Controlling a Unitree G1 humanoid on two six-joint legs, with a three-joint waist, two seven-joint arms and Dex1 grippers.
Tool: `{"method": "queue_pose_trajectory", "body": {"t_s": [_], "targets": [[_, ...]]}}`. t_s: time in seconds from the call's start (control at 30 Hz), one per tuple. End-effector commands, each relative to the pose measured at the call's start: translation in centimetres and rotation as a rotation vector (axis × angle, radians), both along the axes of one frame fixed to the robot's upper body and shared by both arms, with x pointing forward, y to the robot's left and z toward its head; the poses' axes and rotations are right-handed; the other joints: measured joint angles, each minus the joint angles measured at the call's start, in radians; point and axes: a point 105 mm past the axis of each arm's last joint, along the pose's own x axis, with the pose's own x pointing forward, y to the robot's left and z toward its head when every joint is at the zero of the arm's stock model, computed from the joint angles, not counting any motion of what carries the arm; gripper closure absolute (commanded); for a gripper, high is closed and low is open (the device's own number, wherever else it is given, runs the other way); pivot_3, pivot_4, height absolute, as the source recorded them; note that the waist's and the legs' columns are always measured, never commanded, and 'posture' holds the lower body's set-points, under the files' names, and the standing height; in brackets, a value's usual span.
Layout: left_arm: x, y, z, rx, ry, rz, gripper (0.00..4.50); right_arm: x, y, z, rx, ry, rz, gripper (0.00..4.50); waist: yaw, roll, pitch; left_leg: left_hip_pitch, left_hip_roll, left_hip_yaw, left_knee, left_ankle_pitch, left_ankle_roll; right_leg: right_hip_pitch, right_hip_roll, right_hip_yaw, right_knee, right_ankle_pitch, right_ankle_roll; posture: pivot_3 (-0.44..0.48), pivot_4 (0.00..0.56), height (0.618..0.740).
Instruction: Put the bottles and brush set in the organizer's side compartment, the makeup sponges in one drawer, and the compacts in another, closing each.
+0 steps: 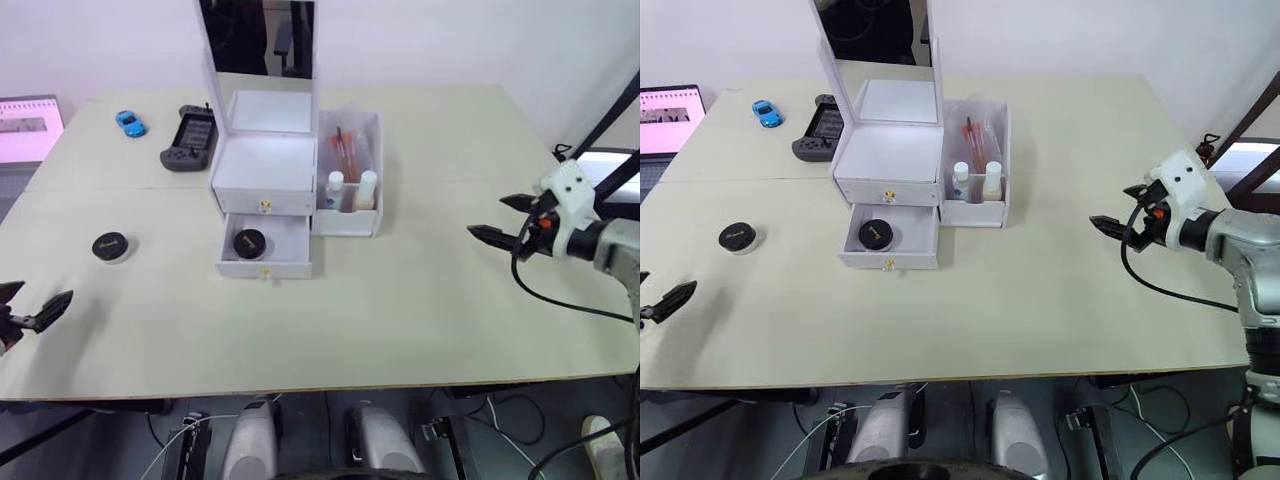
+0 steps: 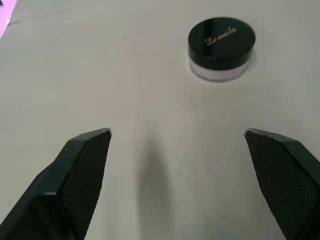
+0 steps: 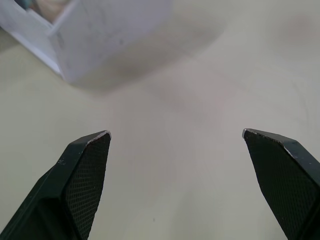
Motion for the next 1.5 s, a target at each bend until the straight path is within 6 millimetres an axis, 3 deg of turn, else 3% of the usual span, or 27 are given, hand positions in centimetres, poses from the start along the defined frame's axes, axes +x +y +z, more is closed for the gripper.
{"method": "queue_pose_trajectory", "body": {"t_s": [0.03, 0.2, 0.37, 0.63, 0.87, 1.2, 1.47, 1.5], "targets": [[0.7, -0.8, 1.8, 0.014, -0.050, -0.023, 0.02, -1.2, 3.3, 3.2, 0.014, -0.073, 0.151, 0.00, 0.000, 0.000, 0.000, 0.000, 0.000, 0.000, 0.000, 0.000, 0.000, 0.000, 0.000, 0.000, 0.000, 0.000, 0.000, 0.000, 0.150, 0.740], [1.9, -1.4, 1.9, -0.028, -0.027, 0.013, 0.02, -2.8, 8.0, 5.0, 0.101, -0.006, 0.348, 0.00, -0.001, 0.000, 0.000, 0.000, 0.000, 0.000, 0.000, 0.000, 0.000, 0.000, 0.000, 0.000, 0.000, 0.000, 0.000, 0.000, 0.150, 0.740], [3.5, -2.8, 1.3, -0.055, -0.005, 0.015, 0.02, -5.1, 12.9, 8.4, 0.214, 0.022, 0.576, 0.00, 0.001, 0.000, 0.000, 0.000, 0.000, 0.000, 0.000, 0.000, 0.000, 0.000, 0.000, 0.000, 0.000, 0.000, 0.000, 0.000, 0.150, 0.740], [5.8, -4.2, 0.0, -0.070, 0.032, -0.004, 0.02, -7.4, 16.0, 9.7, 0.179, 0.028, 0.746, 0.00, 0.004, -0.002, -0.001, 0.000, 0.000, -0.001, 0.001, 0.000, 0.000, 0.000, -0.001, 0.000, 0.000, 0.000, 0.000, 0.000, 0.150, 0.740], [7.7, -5.5, -1.2, -0.084, 0.047, -0.018, 0.02, -8.1, 17.0, 10.1, 0.172, 0.007, 0.759, 0.00, 0.003, -0.002, -0.001, -0.001, 0.000, -0.001, 0.001, 0.000, 0.000, -0.001, 0.000, 0.000, 0.001, 0.000, 0.000, 0.000, 0.150, 0.740], [9.7, -4.3, -1.2, -0.120, 0.031, 0.067, 0.02, -8.6, 17.7, 10.1, 0.156, -0.026, 0.711, 0.00, 0.003, -0.002, -0.001, -0.001, 0.000, -0.001, 0.001, 0.000, 0.000, -0.001, 0.000, 0.000, 0.002, 0.000, 0.000, 0.000, 0.150, 0.740], [11.2, -4.7, -0.8, -0.142, 0.017, 0.059, 0.02, -8.2, 16.3, 10.2, 0.145, -0.037, 0.676, 0.00, 0.004, -0.002, -0.002, -0.001, -0.001, -0.001, 0.002, 0.000, 0.000, 0.000, 0.001, -0.001, 0.002, 0.000, 0.000, 0.000, 0.150, 0.740], [11.2, -4.6, -0.8, -0.143, 0.015, 0.060, 0.26, -8.2, 16.2, 10.2, 0.144, -0.037, 0.675, 0.00, 0.004, -0.002, -0.002, -0.001, -0.001, -0.001, 0.002, 0.000, 0.000, 0.000, 0.001, -0.001, 0.002, 0.000, 0.000, 0.000, 0.150, 0.740]]}}
